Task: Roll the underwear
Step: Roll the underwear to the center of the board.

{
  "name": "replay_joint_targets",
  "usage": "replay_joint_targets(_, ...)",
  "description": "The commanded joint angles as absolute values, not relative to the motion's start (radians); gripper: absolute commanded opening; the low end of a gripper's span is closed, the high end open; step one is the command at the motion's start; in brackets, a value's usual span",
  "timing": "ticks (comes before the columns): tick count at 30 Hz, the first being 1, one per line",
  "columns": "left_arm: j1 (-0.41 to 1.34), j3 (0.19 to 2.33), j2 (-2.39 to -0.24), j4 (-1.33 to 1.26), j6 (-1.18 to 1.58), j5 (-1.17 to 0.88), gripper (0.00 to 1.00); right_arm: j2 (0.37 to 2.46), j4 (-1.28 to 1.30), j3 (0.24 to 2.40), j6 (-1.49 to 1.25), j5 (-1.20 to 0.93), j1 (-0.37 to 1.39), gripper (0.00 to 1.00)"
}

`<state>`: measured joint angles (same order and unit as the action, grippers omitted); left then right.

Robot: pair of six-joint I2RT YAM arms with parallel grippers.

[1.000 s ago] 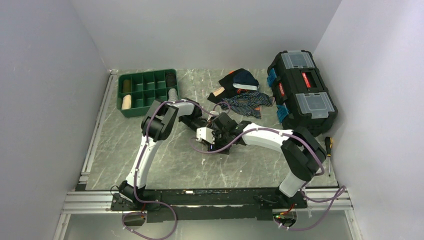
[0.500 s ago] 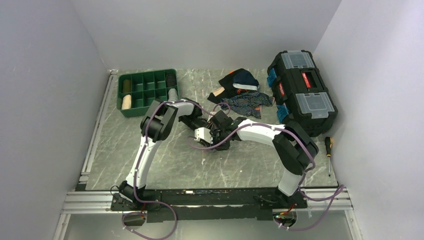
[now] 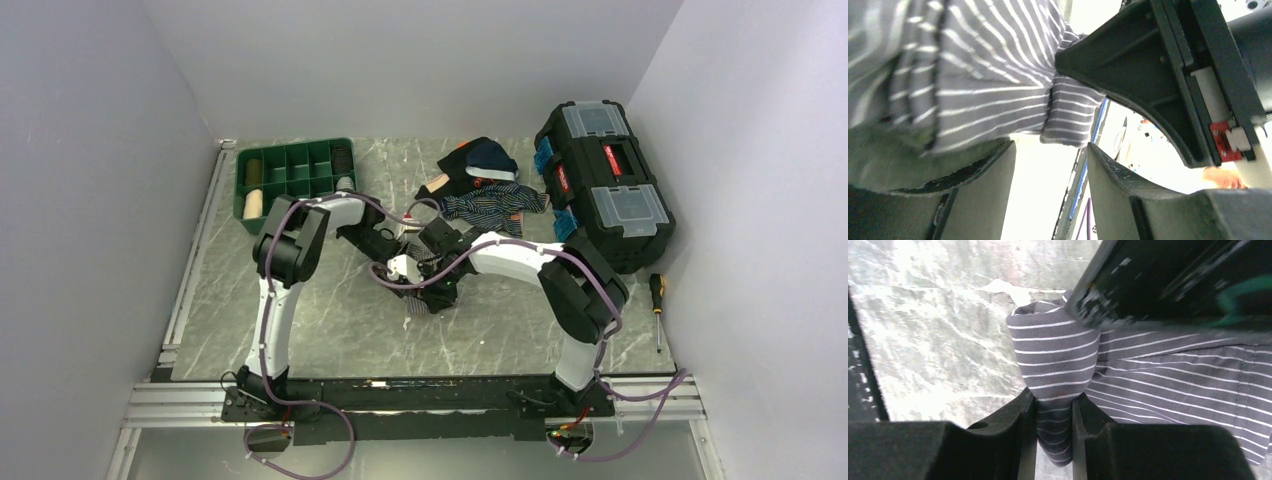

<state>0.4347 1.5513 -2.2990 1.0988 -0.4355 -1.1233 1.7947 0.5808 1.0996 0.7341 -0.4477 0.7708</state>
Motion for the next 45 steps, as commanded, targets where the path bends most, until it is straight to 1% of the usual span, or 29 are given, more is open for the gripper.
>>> replay_joint_targets(1, 0.397, 1.515, -2.229, 1.062, -0.477, -1.068, 0.6, 1.856, 0.764, 1.1, 0.7, -0.549, 0.778, 0.0)
replay_joint_targets(8, 0.299, 1.432, -2.117, 1.071, -0.511, -1.059, 0.6, 1.905, 0.836, 1.162, 0.711, -0.599, 0.756, 0.0)
replay_joint_targets(13, 0.219, 1.342, -1.967, 1.042, -0.515, -1.028, 0.6, 2.029, 1.012, 1.321, 0.784, -0.692, 0.714, 0.0)
replay_joint_targets(17, 0.168, 1.235, -1.819, 0.96, -0.487, -0.985, 0.6, 2.138, 1.163, 1.464, 0.851, -0.756, 0.67, 0.0)
replay_joint_targets(21, 0.134, 1.129, -1.669, 0.838, -0.403, -0.866, 0.6, 2.228, 1.247, 1.577, 0.894, -0.791, 0.638, 0.01)
replay_joint_targets(25, 0.129, 1.034, -1.52, 0.7, -0.351, -0.709, 0.6, 2.347, 1.403, 1.727, 0.966, -0.837, 0.613, 0.03)
replay_joint_targets(27, 0.129, 0.984, -1.442, 0.634, -0.335, -0.66, 0.61, 2.422, 1.462, 1.812, 0.995, -0.856, 0.604, 0.04)
replay_joint_targets(30, 0.14, 0.932, -1.318, 0.548, -0.34, -0.626, 0.61, 2.483, 1.494, 1.871, 1.002, -0.859, 0.601, 0.06)
replay_joint_targets(33, 0.222, 0.884, -1.198, 0.492, -0.393, -0.573, 0.62, 2.511, 1.493, 1.89, 0.998, -0.855, 0.6, 0.08)
replay_joint_targets(35, 0.319, 0.851, -1.128, 0.446, -0.438, -0.513, 0.67, 2.523, 1.491, 1.894, 0.993, -0.85, 0.598, 0.1)
replay_joint_targets(37, 0.443, 0.832, -1.103, 0.408, -0.479, -0.443, 0.73, 2.528, 1.484, 1.894, 0.985, -0.844, 0.595, 0.1)
replay_joint_targets(40, 0.606, 0.834, -1.137, 0.367, -0.526, -0.341, 0.78, 2.535, 1.479, 1.9, 0.974, -0.837, 0.595, 0.11)
replay_joint_targets(45, 0.792, 0.872, -1.288, 0.314, -0.583, -0.253, 0.81, 2.539, 1.47, 1.903, 0.958, -0.832, 0.597, 0.11)
